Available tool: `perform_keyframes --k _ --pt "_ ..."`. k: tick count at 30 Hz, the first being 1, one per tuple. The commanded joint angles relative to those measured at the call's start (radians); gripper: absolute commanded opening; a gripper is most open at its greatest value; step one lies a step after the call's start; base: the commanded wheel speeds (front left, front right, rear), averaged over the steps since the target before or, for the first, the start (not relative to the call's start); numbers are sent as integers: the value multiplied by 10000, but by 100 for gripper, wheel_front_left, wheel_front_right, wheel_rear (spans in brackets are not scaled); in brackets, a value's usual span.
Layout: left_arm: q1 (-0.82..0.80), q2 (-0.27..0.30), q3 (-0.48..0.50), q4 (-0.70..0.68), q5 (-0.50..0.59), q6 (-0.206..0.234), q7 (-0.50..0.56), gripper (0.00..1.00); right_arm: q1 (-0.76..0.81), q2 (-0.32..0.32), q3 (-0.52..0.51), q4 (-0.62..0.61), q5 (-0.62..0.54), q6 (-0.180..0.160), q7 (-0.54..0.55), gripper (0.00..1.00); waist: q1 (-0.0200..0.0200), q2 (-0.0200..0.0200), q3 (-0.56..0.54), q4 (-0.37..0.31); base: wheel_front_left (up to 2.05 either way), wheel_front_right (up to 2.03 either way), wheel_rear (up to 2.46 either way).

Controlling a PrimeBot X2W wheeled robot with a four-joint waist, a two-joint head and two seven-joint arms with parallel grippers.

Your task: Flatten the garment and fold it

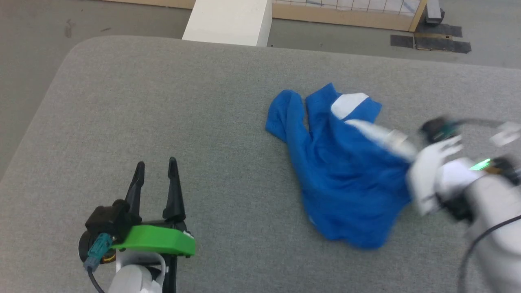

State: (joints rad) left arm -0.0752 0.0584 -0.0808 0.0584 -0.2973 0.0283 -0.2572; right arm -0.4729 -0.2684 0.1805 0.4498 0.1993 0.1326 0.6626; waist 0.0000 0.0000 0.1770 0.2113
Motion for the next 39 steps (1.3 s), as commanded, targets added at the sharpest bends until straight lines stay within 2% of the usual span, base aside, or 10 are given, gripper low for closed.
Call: perform_keyframes --k 1,8,9,10,11,19,22,26,32,39 --pt "-275 -60 -41 15 46 -84 -45 100 -591 -524 -262 11 -213 -19 -118 0 0 0 96 94 0 0 0" --pt "-583 -76 -206 136 -3 -257 -45 100 -2142 -1455 -2074 971 -1368 -19 -1273 0 0 0 435 348 0 0 0" --pt "-613 -77 -233 168 -36 -255 -45 100 -2179 -1382 -2319 1144 -1484 -19 -1414 14 0 0 434 369 0 0 0" --pt "-634 -78 -265 200 -77 -240 -45 100 -2211 -1316 -2544 1329 -1654 -19 -1567 50 0 0 428 383 0 0 0" --pt "-647 -78 -286 218 -104 -225 -45 100 -2249 -1261 -2669 1407 -1764 -19 -1752 100 0 0 418 390 0 0 0" --pt "-364 -80 -77 328 -37 -138 -45 100 -2030 50 -3349 538 -1120 -19 -4543 100 0 0 -347 31 0 0 0" --pt "52 -80 72 340 89 -119 -45 100 -509 1140 -3597 -1008 -674 -19 -5962 100 0 0 -1025 -412 0 0 0" --pt "247 -81 89 262 105 -106 -45 100 1212 1850 -3639 -2397 -514 -19 -6476 100 0 0 -1261 -766 0 0 0" --pt "419 -81 88 247 100 -92 -45 100 3767 2170 -3431 -3226 246 -19 -6573 100 0 0 -1318 -1305 0 0 0" --pt "67 64 -249 955 317 -133 682 100 4569 2179 -3210 -2965 1467 -19 -7082 100 0 0 -977 -2132 0 0 0"
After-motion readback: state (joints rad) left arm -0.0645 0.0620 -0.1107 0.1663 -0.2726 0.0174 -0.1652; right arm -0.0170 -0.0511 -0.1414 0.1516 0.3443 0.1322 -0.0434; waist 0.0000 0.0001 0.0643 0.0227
